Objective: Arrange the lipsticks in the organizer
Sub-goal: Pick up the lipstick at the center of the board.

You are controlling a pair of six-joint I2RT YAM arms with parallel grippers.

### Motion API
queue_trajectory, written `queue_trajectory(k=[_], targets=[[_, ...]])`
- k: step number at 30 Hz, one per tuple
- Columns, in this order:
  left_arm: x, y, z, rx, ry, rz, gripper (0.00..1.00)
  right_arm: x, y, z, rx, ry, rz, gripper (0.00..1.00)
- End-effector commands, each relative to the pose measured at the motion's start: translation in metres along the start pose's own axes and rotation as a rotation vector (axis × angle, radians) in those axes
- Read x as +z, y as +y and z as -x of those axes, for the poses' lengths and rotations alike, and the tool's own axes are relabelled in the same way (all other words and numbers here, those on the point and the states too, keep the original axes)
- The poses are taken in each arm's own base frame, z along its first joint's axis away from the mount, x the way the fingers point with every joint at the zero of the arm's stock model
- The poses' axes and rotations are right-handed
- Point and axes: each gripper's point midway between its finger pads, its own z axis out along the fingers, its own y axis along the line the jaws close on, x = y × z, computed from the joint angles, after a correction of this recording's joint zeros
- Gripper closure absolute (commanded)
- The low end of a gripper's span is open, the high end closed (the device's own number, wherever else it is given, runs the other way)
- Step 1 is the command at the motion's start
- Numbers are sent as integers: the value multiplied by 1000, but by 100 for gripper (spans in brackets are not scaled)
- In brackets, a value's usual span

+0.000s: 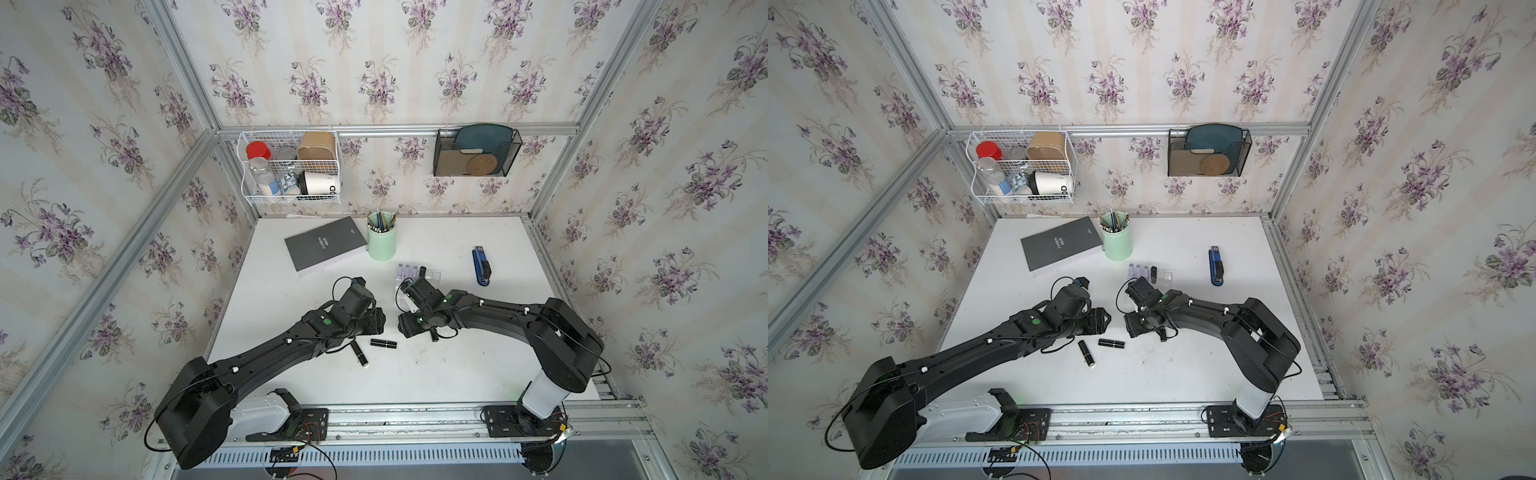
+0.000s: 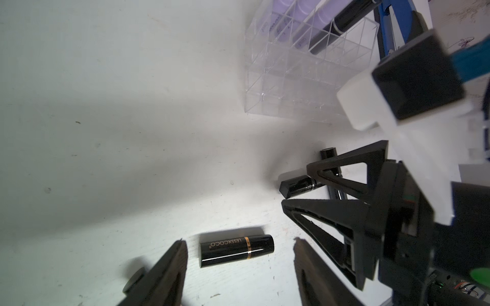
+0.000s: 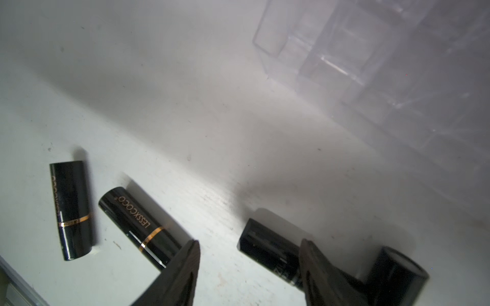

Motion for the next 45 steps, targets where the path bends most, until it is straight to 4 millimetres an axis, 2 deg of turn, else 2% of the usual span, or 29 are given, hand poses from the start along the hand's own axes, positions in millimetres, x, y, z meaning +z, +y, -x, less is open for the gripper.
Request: queue_trajectory(k=[1, 7, 13, 17, 19, 21, 24, 27, 30, 34, 38, 41, 45], targets=[[-1, -3, 4, -6, -19, -15, 33, 1, 3, -7, 0, 25, 28, 33], [-1, -5, 5, -2, -22, -24, 33, -5, 6, -22, -3, 42, 18, 30], [-1, -5, 6, -1, -25, -25, 33, -12, -11, -55, -65, 101, -84, 28], [1, -6, 7, 5, -27, -20, 33, -19, -12, -69, -91, 145, -70, 25], [1, -7, 8, 6, -22, -23, 33, -25, -16, -70, -112, 139, -100, 25], [2, -9, 8, 9, -18, -26, 33, -38, -19, -62, -107, 82, -123, 24], [2, -7, 7, 7, -17, -22, 33, -58, -8, -50, -98, 26, -78, 23], [2, -8, 8, 11, -14, -20, 33, -66, -2, -67, -122, 97, -28, 22], [-1, -8, 9, 13, -17, -20, 33, -72, -5, -89, -30, 152, -18, 21], [-2, -8, 12, 10, -34, -20, 33, -80, 7, -103, 255, 129, 53, 31], [-1, -11, 14, 23, -32, -22, 33, -80, 17, -120, 321, 133, 87, 29], [0, -15, 15, 32, -21, -32, 33, -72, 16, -127, 226, 164, 40, 26], [-3, -14, 12, 29, -21, -38, 33, -76, 1, -125, -52, 206, -125, 24]])
